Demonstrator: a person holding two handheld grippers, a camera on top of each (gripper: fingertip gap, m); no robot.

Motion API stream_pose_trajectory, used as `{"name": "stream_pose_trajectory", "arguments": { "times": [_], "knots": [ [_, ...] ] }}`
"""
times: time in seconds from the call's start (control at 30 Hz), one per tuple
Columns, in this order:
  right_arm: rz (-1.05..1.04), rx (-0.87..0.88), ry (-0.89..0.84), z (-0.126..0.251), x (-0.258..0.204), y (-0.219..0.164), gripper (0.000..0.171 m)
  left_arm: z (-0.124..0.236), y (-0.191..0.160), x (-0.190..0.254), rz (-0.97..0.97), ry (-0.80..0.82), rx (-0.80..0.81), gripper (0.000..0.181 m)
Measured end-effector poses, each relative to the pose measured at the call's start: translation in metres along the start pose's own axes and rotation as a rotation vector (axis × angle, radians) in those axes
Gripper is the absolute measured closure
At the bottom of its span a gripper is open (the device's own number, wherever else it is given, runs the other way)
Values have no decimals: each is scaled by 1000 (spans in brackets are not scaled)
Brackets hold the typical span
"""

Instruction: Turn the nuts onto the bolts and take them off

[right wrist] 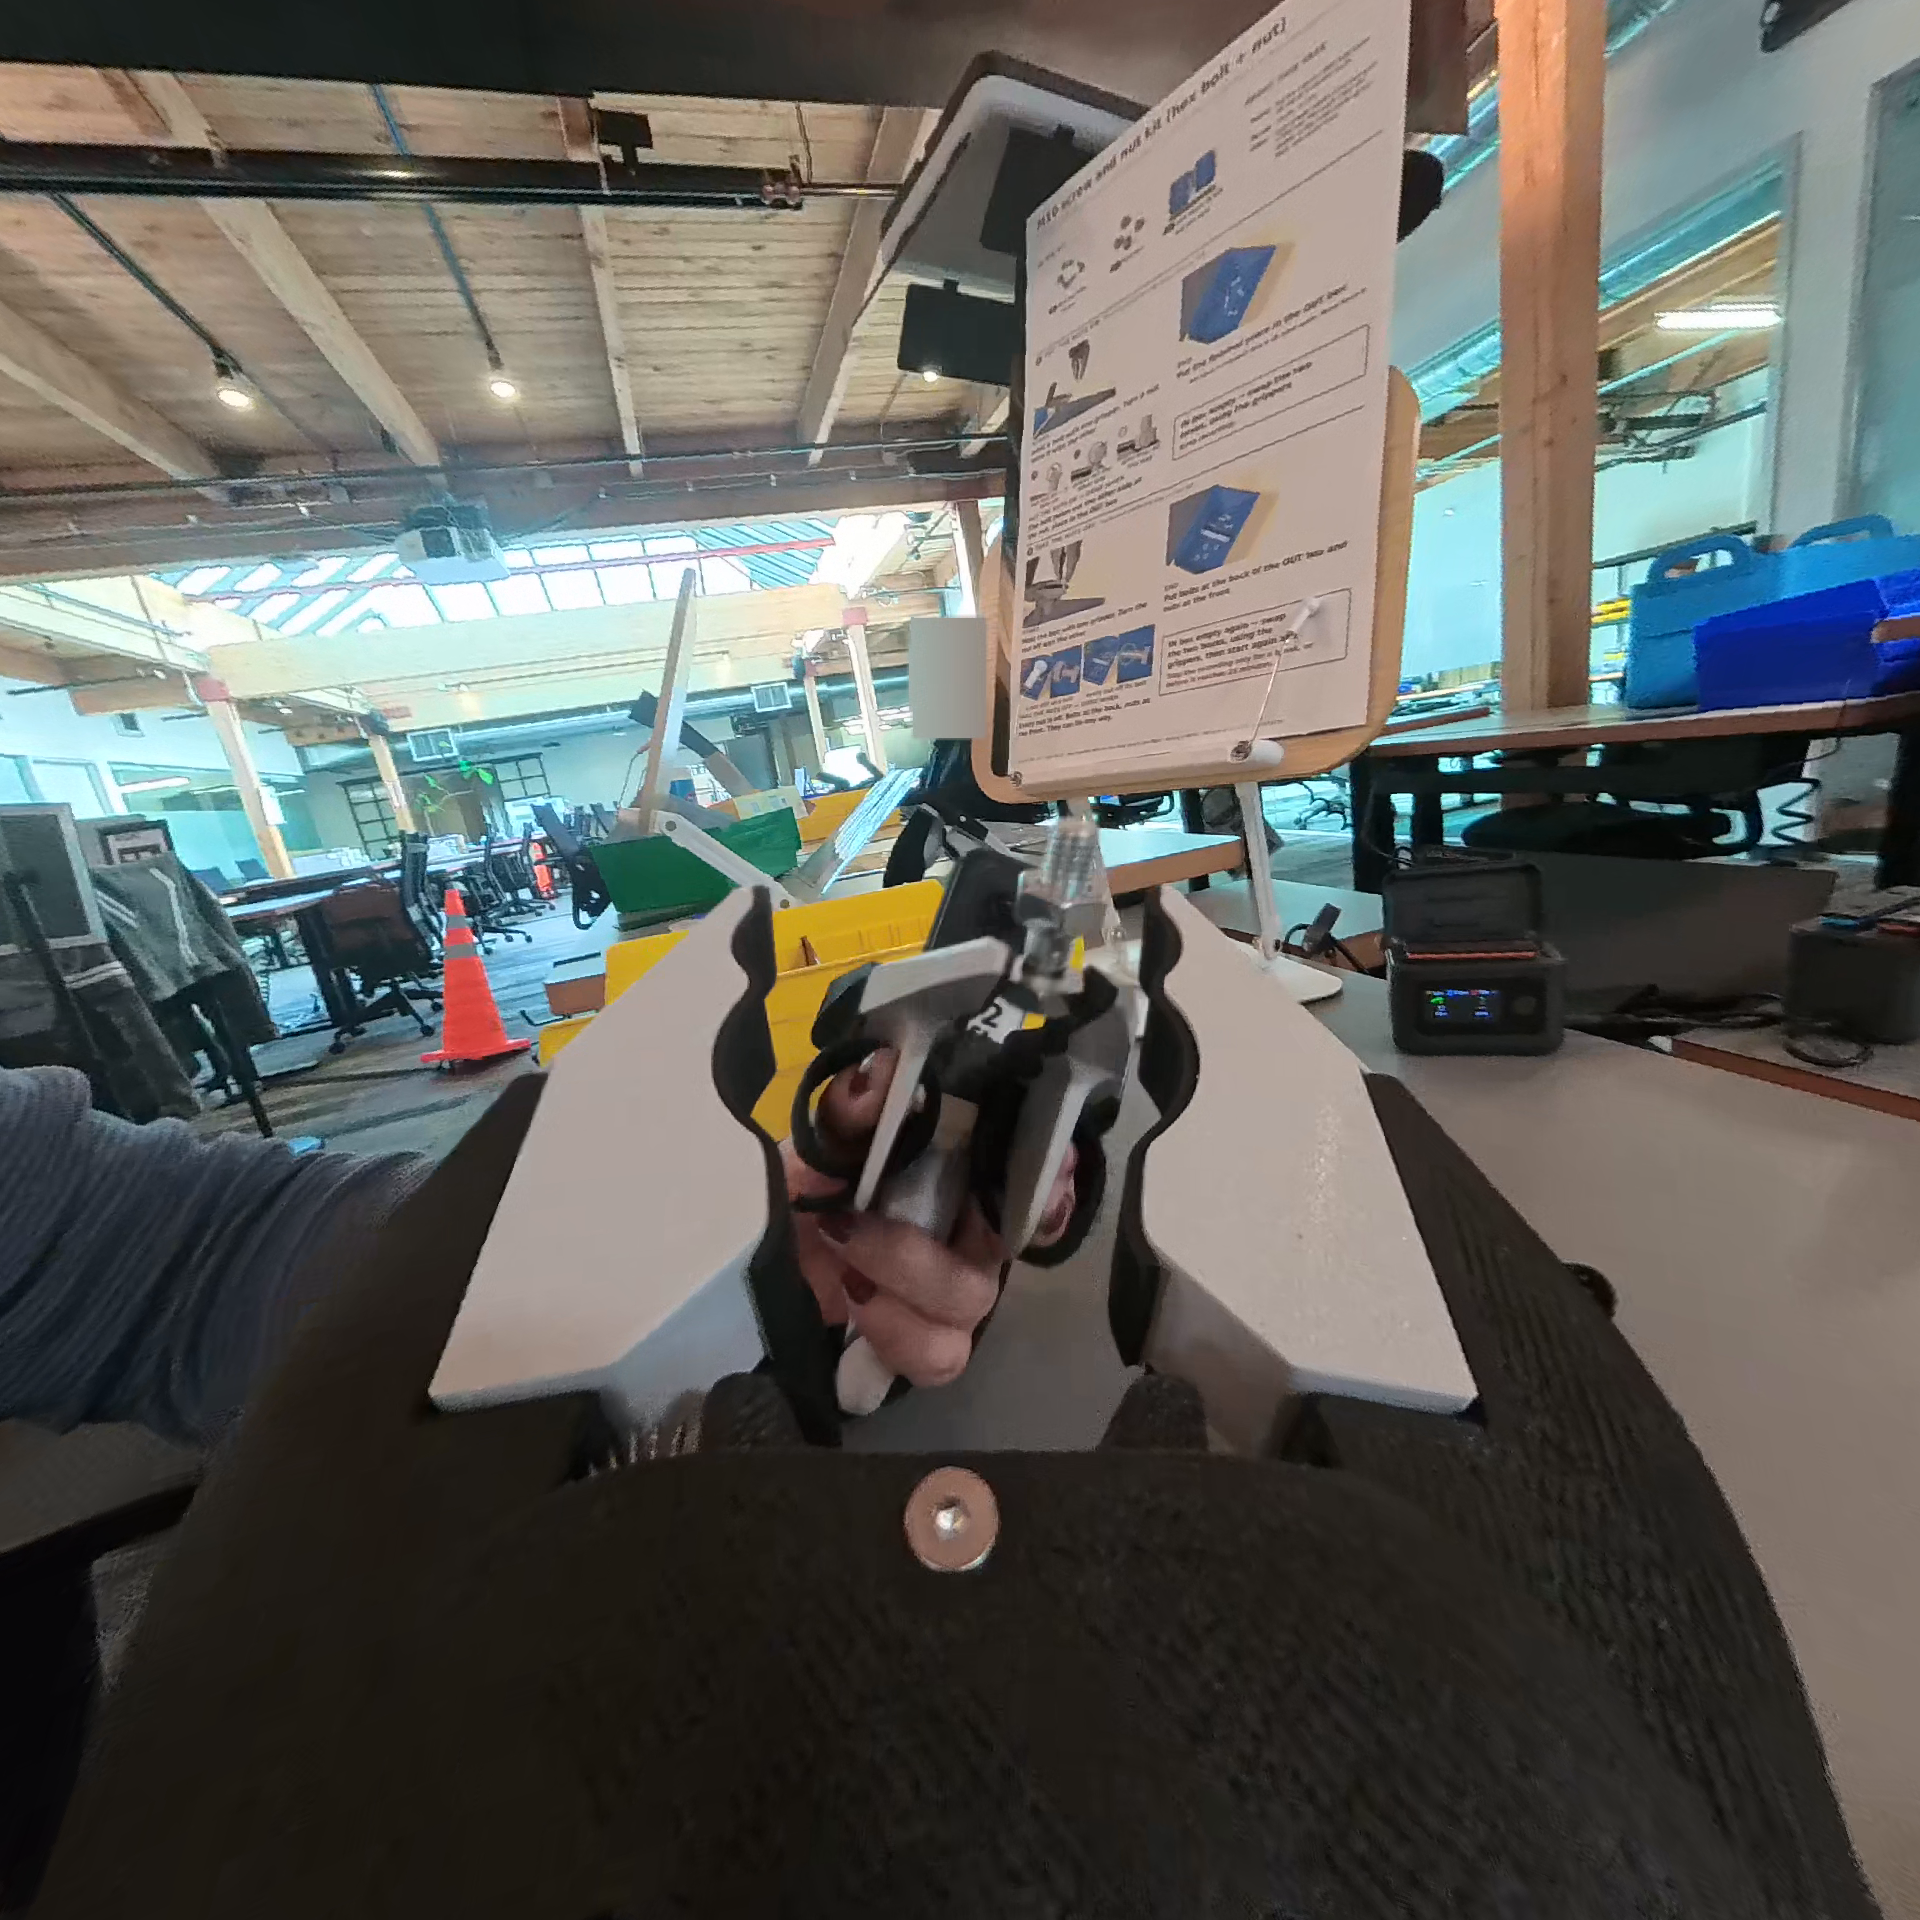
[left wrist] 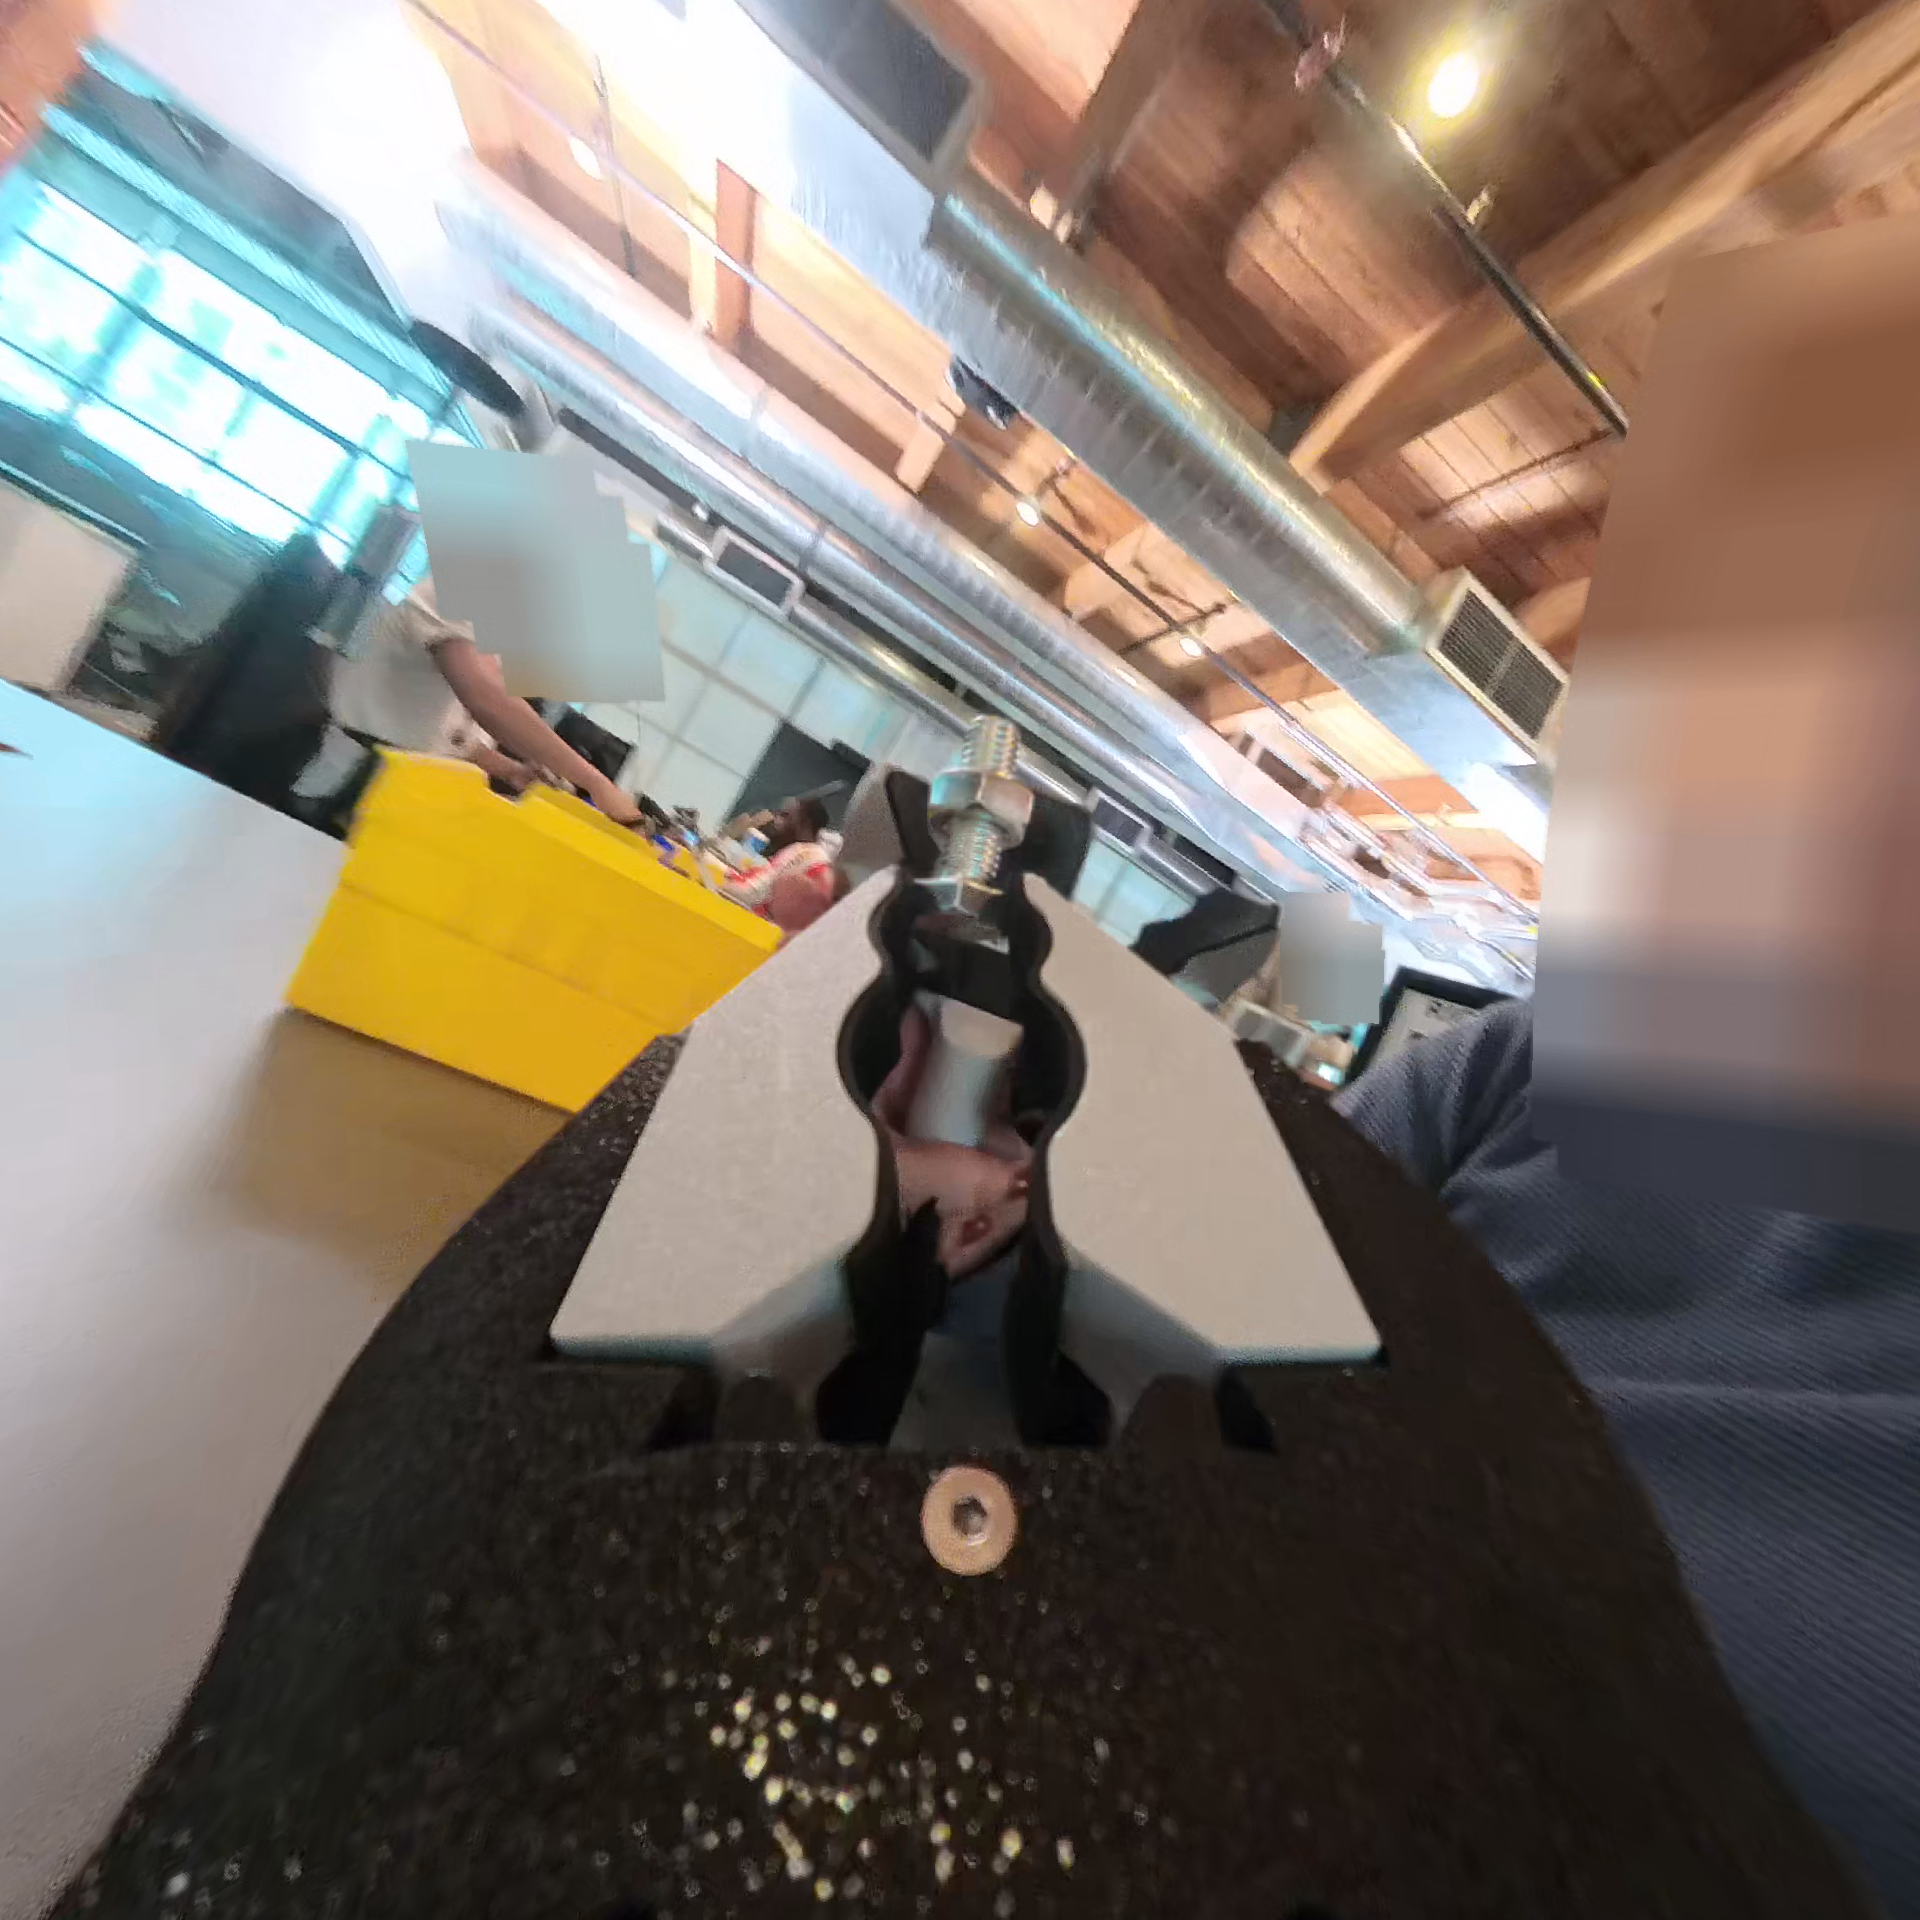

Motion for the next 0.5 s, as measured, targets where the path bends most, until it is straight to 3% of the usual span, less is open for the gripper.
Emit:
{"name": "stream_pose_trajectory", "arguments": {
  "times": [0.2, 0.4, 0.5],
  "knots": [
    [7, 3, 39, -1, -6, 0, 100, -23, -28, 2, 74, -51, -146, 166],
    [-6, -3, 57, -2, -8, 0, 96, -8, -7, 1, -5, -1, -39, 166],
    [-34, 18, 50, 2, -3, 3, 109, 7, 9, -2, -43, 71, 52, 166]
  ]
}}
Point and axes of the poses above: each gripper's, where its closed fingertips meet, z back along the fingers, y out of its top, x = y × z across the jaws, the point moved 7 cm from there along z, back along the fingers, and after that the axes turned 3 degrees about z, right-handed, at the moved point
